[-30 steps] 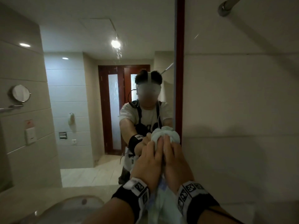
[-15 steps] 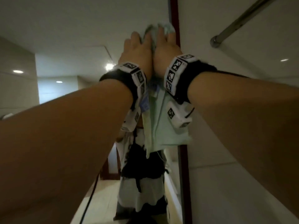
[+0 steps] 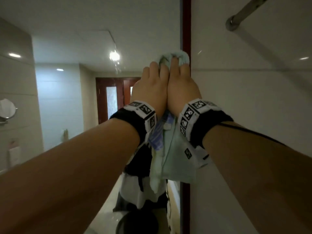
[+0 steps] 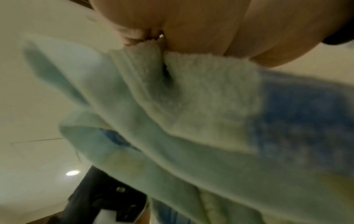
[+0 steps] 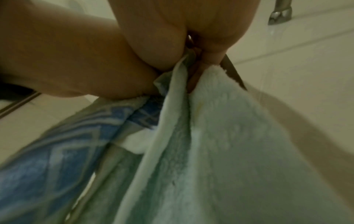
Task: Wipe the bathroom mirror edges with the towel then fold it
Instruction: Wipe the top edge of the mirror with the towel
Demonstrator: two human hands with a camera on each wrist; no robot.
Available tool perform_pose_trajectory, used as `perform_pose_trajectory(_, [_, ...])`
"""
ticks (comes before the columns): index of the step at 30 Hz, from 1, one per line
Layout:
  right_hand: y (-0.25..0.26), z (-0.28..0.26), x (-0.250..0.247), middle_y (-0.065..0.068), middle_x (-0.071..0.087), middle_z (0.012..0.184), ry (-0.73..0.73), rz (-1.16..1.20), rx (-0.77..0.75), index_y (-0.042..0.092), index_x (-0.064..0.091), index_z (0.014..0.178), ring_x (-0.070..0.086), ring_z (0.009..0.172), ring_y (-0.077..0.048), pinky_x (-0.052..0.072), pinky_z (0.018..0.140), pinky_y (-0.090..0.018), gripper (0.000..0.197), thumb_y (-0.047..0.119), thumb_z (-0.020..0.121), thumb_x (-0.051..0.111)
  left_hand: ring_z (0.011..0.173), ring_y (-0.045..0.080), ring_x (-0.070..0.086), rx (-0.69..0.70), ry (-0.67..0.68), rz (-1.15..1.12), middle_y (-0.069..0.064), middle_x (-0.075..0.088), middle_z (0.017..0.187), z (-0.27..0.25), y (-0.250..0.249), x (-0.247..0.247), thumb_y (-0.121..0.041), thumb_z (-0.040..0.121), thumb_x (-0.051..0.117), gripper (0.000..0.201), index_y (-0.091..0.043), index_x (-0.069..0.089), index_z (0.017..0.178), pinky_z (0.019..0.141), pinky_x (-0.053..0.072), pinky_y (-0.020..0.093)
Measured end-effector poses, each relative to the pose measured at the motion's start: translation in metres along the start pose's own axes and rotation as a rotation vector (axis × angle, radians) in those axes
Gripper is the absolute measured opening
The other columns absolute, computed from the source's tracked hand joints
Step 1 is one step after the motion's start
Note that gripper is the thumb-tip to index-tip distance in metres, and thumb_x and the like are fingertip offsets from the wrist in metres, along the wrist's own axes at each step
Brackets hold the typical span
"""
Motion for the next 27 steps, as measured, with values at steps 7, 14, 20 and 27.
perform_pose_trajectory(7, [-0.014,-0.131,0.069,-0.021,0.050,0.132,-0.017,0.027,0.017,0.000,0.030,0.150,0.063,0.093,-0.029,0.059,0.076,-0.039,0.057,0.016,0.100,0.051,0.104,0.032,0.054,0.074,0.139,-0.036,0.016,0.056,0.120,-0.137,-0.044,0.022,-0.021,0.094,0.047,0.049,-0.003,0.049,0.139,0.073,0.048,0.033])
perform_pose_trajectory(14, [-0.031,-0.301,0.145,-0.018,0.046,0.136,0.269,0.078,0.172,0.014,0.026,0.145,0.060,0.107,-0.032,0.059,0.081,-0.042,0.056,0.030,0.097,0.052,0.116,0.040,0.043,0.198,0.377,-0.108,0.023,0.040,0.135,-0.310,-0.098,0.072,-0.019,0.086,0.057,0.076,0.007,0.026,0.150,0.100,0.046,0.048])
perform_pose_trajectory(20, [-0.035,-0.350,0.166,-0.020,0.051,0.129,0.288,0.083,0.184,0.013,0.034,0.136,0.063,0.101,-0.032,0.062,0.069,-0.039,0.056,0.024,0.091,0.065,0.114,0.038,0.040,0.085,0.548,-0.241,0.016,0.037,0.133,-0.365,-0.115,0.091,-0.030,0.041,0.091,0.121,0.007,0.033,0.141,0.097,0.054,0.041])
perform_pose_trajectory(27, [-0.041,-0.385,0.170,-0.011,0.046,0.145,0.357,0.329,0.352,0.018,0.036,0.139,0.054,0.127,-0.027,0.050,0.103,-0.034,0.051,0.020,0.095,0.062,0.125,0.017,0.041,-0.325,0.703,-0.606,-0.001,0.034,0.142,-0.404,-0.098,0.095,-0.020,0.090,0.066,0.073,-0.026,0.026,0.151,0.102,0.046,0.027])
Point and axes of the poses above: each hand's wrist, its own z-axis towards the middle knuckle, its own x-axis out of the palm, y = z × x, the point moved 8 cm from there along z, towards the middle knuckle
